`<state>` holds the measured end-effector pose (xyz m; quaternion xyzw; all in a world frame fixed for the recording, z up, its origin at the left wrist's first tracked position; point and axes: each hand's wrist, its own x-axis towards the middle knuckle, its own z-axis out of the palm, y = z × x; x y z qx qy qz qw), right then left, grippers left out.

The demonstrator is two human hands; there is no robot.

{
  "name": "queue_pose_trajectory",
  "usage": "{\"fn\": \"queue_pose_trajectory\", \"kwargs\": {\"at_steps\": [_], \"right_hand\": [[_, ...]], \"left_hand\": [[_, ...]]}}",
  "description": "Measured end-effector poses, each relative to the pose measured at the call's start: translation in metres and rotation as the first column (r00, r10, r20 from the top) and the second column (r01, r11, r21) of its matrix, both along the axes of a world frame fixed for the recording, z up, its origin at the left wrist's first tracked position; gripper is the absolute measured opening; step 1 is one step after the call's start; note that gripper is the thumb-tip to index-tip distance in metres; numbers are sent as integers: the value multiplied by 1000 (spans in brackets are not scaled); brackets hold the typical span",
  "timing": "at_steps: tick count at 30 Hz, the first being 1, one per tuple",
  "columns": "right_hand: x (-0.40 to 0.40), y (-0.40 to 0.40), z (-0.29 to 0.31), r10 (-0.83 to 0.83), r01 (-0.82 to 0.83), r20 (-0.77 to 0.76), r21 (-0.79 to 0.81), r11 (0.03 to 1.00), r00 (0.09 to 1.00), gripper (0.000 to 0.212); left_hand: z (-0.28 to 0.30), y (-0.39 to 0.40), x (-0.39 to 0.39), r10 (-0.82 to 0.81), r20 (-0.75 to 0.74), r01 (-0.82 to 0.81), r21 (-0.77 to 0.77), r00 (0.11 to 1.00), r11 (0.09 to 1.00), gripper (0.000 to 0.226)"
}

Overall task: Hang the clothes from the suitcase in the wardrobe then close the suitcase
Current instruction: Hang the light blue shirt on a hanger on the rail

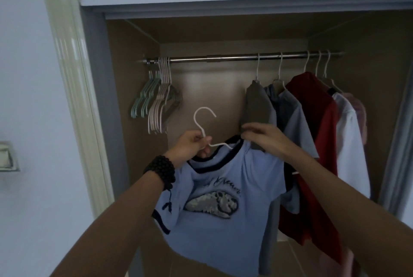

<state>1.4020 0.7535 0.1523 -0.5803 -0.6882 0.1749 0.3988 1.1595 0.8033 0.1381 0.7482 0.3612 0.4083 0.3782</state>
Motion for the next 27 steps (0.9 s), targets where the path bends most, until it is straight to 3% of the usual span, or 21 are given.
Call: {"fn": "queue_pose_trajectory", "kwargs": {"at_steps": [1, 3, 5, 7, 9, 12, 14, 17, 22, 27], "right_hand": [[1, 2, 0, 56, -51, 84, -59, 997, 995, 51], [-1, 5, -5, 115, -86, 339, -102, 991, 934, 35], [-4, 10, -11, 118, -105, 499, -55, 993, 859, 32], [-2, 14, -17, 97, -130, 506, 29, 991, 857, 37], [2, 15, -16, 55, -115, 464, 100, 988, 884, 34], [12, 13, -13, -74, 29, 346, 131, 991, 935, 37], [21, 10, -13, -135, 106, 276, 117, 987, 952, 36], [30, 6, -13, -176, 159, 262, 85, 984, 949, 29], [39, 5, -17, -183, 158, 300, 105, 982, 936, 25], [53, 7, -23, -121, 97, 448, 78, 992, 886, 26]], "left_hand": [[0, 2, 0, 16, 16, -15, -14, 1000, 1000, 26], [1, 4, 0, 27, 10, -26, -21, 1000, 999, 26], [4, 3, 0, 14, 10, -14, -11, 1000, 1000, 27], [6, 3, -1, -7, -14, 7, 31, 1000, 999, 24], [1, 11, -7, 15, -138, 7, 156, 990, 988, 17], [-20, 29, -29, 161, -502, 6, 315, 850, 949, 72], [-36, 40, -41, 283, -604, -5, 419, 745, 908, 68], [-45, 49, -47, 338, -554, 5, 526, 761, 850, 5], [-33, 55, -49, 263, -582, 140, 555, 770, 820, 27], [-24, 62, -58, 217, -477, 113, 571, 852, 813, 24]]}}
